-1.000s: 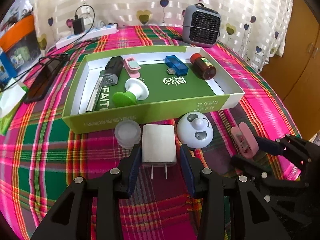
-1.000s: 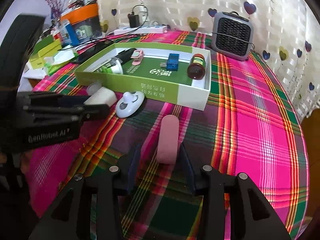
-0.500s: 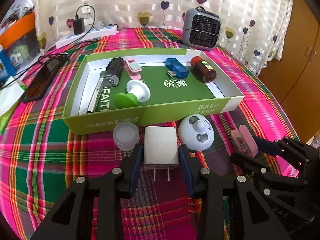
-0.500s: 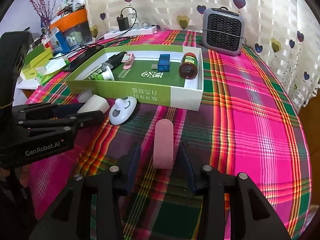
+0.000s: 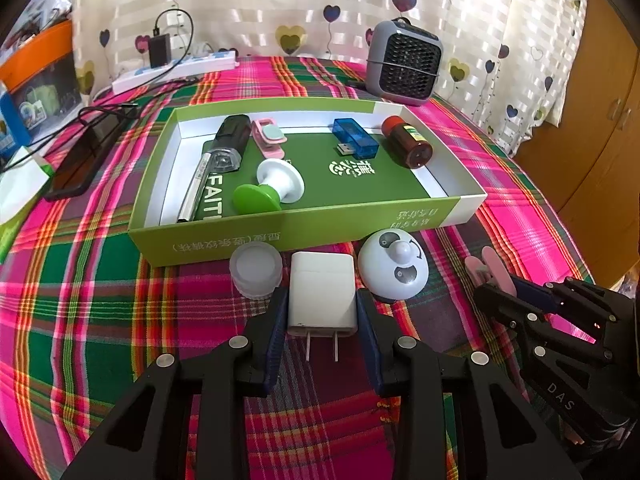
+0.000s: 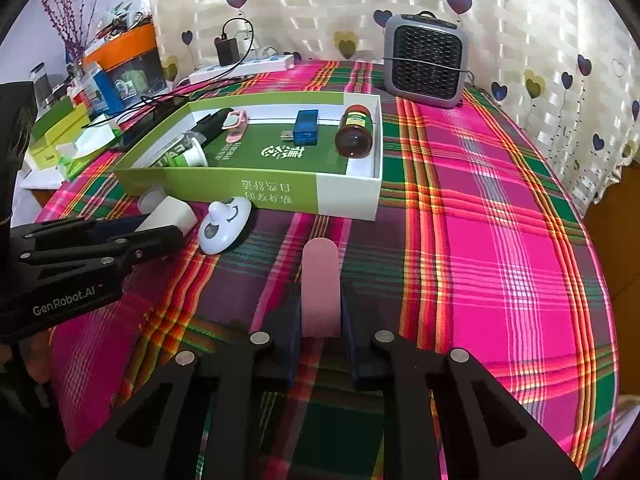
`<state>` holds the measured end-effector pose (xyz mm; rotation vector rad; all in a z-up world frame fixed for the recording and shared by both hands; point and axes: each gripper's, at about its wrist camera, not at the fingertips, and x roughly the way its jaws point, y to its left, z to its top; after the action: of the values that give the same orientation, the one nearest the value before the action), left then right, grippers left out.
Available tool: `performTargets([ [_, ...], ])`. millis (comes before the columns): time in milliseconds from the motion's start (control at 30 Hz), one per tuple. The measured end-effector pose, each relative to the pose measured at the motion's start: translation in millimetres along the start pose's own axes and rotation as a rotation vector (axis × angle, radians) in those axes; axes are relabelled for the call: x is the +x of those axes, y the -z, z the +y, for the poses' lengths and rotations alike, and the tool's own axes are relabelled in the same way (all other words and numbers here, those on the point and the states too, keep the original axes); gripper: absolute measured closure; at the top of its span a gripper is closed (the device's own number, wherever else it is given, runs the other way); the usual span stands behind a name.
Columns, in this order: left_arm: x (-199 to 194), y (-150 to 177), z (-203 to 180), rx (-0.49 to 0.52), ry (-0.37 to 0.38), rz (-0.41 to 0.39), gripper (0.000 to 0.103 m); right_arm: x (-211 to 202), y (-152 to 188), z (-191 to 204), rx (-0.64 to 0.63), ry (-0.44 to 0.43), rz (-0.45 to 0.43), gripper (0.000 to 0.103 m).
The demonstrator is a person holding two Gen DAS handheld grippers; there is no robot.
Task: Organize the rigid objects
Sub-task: 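Carry the pink cylinder and white charger over the box with both tools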
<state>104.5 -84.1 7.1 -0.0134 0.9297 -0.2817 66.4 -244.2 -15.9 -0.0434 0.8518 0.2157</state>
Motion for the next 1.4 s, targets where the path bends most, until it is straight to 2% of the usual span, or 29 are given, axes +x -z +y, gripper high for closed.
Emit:
performTargets([
  [700, -0.4, 0.7, 0.1, 0.000, 0.001, -0.001, 0.071, -1.0, 0.8, 0.2, 0.002, 0.001, -0.003, 0.084],
  [1400, -24.6, -5.6, -5.1, 0.012, 0.037, -0.044, 0.071, -13.9, -9.5, 7.5, 0.011, -0.040, -0.042, 0.084],
])
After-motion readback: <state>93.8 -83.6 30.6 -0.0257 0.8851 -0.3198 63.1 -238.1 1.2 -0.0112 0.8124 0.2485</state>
